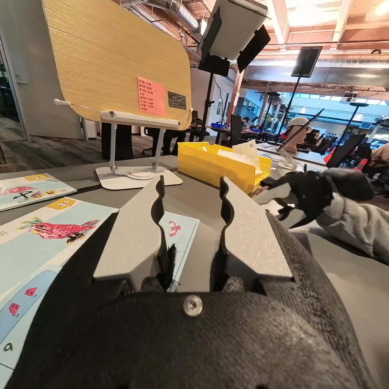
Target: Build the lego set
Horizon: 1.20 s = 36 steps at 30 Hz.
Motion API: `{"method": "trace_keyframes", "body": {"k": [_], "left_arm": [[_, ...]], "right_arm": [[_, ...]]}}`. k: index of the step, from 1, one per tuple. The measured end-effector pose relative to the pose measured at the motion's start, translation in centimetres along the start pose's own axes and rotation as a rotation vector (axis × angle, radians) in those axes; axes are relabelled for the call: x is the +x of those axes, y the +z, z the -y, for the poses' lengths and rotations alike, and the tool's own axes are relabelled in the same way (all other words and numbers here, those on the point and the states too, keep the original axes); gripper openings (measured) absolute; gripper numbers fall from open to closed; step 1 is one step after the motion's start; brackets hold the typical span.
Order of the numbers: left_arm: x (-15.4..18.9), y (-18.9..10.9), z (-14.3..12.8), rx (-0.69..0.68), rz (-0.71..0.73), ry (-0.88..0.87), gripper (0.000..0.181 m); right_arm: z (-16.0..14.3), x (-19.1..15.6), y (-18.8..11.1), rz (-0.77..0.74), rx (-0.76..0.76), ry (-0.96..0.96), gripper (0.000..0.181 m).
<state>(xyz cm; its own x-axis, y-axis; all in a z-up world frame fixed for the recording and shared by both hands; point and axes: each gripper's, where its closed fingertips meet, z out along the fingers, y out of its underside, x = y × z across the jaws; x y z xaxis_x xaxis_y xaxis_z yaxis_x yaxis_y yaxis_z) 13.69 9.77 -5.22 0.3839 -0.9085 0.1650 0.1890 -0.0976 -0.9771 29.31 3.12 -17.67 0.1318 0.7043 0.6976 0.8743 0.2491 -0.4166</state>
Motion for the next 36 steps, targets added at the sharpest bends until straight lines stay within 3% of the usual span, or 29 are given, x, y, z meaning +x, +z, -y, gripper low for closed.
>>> {"method": "trace_keyframes", "body": {"k": [3,6,8,13,16,21,24,29,36], "left_arm": [[0.0,0.0,0.2,0.009,-0.006,-0.012,0.05],[0.2,0.0,0.2,0.01,-0.01,-0.006,0.049],[0.4,0.0,0.4,0.01,-0.014,-0.002,0.049],[1.1,0.2,0.2,-0.008,-0.047,-0.016,0.047],[1.1,0.6,-1.5,-0.12,-0.035,0.004,0.04],[0.1,1.7,-7.1,-0.516,0.056,0.204,0.038],[-0.2,2.9,-9.6,-0.703,0.031,0.261,0.047],[-0.6,6.3,-11.6,-0.794,-0.038,0.279,0.067],[-1.7,7.1,-14.2,-0.868,-0.01,0.262,0.064]], "right_arm": [[0.0,-0.5,-0.3,0.19,0.074,0.382,0.056],[-0.1,-1.8,0.0,0.355,0.087,0.593,0.06],[0.7,-3.0,-0.1,0.452,0.103,0.639,0.059],[7.1,-3.8,-2.4,0.583,0.423,0.575,0.052],[7.7,-0.7,-2.8,0.423,0.556,0.613,0.054],[4.7,7.4,-2.9,-0.248,0.646,0.632,0.058],[3.1,10.7,-3.4,-0.493,0.632,0.653,0.057],[0.7,13.9,-1.6,-0.616,0.583,0.755,0.056],[0.4,15.6,1.1,-0.571,0.577,0.785,0.055]]}}
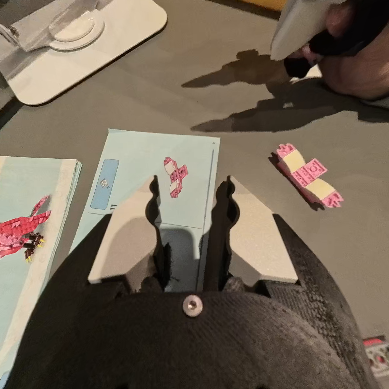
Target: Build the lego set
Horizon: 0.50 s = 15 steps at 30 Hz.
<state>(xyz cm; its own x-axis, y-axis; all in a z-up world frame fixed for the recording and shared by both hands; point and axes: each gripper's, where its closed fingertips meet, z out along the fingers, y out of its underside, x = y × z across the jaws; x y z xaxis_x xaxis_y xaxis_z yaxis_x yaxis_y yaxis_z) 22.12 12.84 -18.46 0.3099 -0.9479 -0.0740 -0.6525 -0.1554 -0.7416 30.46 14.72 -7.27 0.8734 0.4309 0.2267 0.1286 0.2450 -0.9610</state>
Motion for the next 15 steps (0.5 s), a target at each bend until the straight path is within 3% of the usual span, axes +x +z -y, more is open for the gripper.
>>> {"method": "trace_keyframes", "body": {"k": [2,5,9,15], "left_arm": [[-0.1,0.1,-0.5,-0.003,0.029,0.048,0.062],[1.0,0.5,-0.7,0.024,-0.035,0.017,0.044],[0.8,0.5,-0.7,0.025,-0.038,0.0,0.03],[1.3,0.4,-0.7,0.028,-0.093,-0.025,0.015]], "right_arm": [[0.0,-0.6,0.0,0.033,-0.006,-0.005,0.054],[-0.5,-1.0,0.0,0.04,-0.052,-0.043,0.05],[-2.6,-0.5,0.0,-0.007,-0.199,-0.094,0.026],[-4.0,-1.0,0.1,0.031,-0.278,-0.123,0.021]]}}
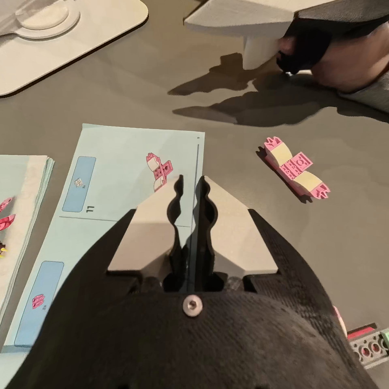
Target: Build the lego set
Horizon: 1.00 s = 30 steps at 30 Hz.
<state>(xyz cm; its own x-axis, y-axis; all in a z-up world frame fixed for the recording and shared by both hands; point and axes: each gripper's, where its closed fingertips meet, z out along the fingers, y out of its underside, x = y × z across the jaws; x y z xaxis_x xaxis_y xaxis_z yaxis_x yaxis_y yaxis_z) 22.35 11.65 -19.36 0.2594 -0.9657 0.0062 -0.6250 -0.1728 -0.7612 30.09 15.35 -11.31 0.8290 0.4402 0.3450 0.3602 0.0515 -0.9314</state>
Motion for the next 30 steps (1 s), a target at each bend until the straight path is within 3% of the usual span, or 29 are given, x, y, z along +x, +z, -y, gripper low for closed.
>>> {"method": "trace_keyframes", "body": {"k": [9,16,20,25,28,30], "left_arm": [[0.2,-0.1,0.1,0.004,-0.06,-0.059,0.0],[0.0,-0.4,0.3,0.03,-0.16,-0.209,0.0],[0.7,-0.6,0.4,0.036,-0.184,-0.161,0.0],[-0.5,-1.4,2.1,0.093,0.049,0.002,0.051],[-1.6,-1.2,1.0,-0.006,0.148,0.068,0.092],[-2.1,-0.9,0.0,-0.059,0.15,0.05,0.095]], "right_arm": [[-0.2,-0.6,0.3,0.0,-0.021,-0.079,0.014],[-0.4,-0.9,0.4,0.016,-0.03,-0.101,0.01],[-0.4,-1.6,0.4,0.05,-0.028,-0.119,0.011],[-0.5,-2.1,0.6,0.061,-0.034,-0.149,0.011],[-0.4,-2.0,0.6,0.058,-0.03,-0.141,0.011],[-0.4,-1.9,0.6,0.056,-0.032,-0.138,0.011]]}}
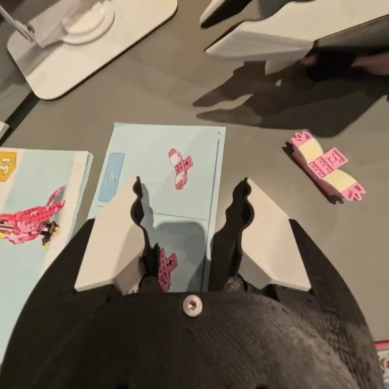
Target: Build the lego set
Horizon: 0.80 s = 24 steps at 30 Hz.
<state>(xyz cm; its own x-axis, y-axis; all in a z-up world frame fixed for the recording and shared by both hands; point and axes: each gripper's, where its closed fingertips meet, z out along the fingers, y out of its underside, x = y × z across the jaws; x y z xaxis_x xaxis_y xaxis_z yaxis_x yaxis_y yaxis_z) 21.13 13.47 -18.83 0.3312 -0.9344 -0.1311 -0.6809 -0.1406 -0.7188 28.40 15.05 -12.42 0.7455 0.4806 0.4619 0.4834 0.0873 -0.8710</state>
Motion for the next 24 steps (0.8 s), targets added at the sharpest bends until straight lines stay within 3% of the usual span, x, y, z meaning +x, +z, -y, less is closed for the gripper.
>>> {"method": "trace_keyframes", "body": {"k": [2,3,5,15,24], "left_arm": [[-0.1,0.2,-0.4,0.005,-0.031,-0.044,0.081],[0.1,0.2,-0.4,0.012,-0.061,-0.056,0.067],[0.3,0.2,-0.5,0.022,-0.087,-0.073,0.057],[1.1,0.0,-0.3,0.059,-0.19,-0.114,0.037],[1.2,-0.2,-0.1,0.077,-0.248,-0.158,0.032]], "right_arm": [[0.0,0.0,0.0,-0.002,-0.003,-0.002,0.01],[-0.1,0.0,0.0,-0.003,-0.004,-0.003,0.01],[-0.1,0.0,0.1,-0.005,-0.006,-0.004,0.01],[-0.1,0.0,0.1,-0.005,-0.006,-0.006,0.01],[0.0,-0.6,0.1,0.025,0.003,-0.022,0.008]]}}
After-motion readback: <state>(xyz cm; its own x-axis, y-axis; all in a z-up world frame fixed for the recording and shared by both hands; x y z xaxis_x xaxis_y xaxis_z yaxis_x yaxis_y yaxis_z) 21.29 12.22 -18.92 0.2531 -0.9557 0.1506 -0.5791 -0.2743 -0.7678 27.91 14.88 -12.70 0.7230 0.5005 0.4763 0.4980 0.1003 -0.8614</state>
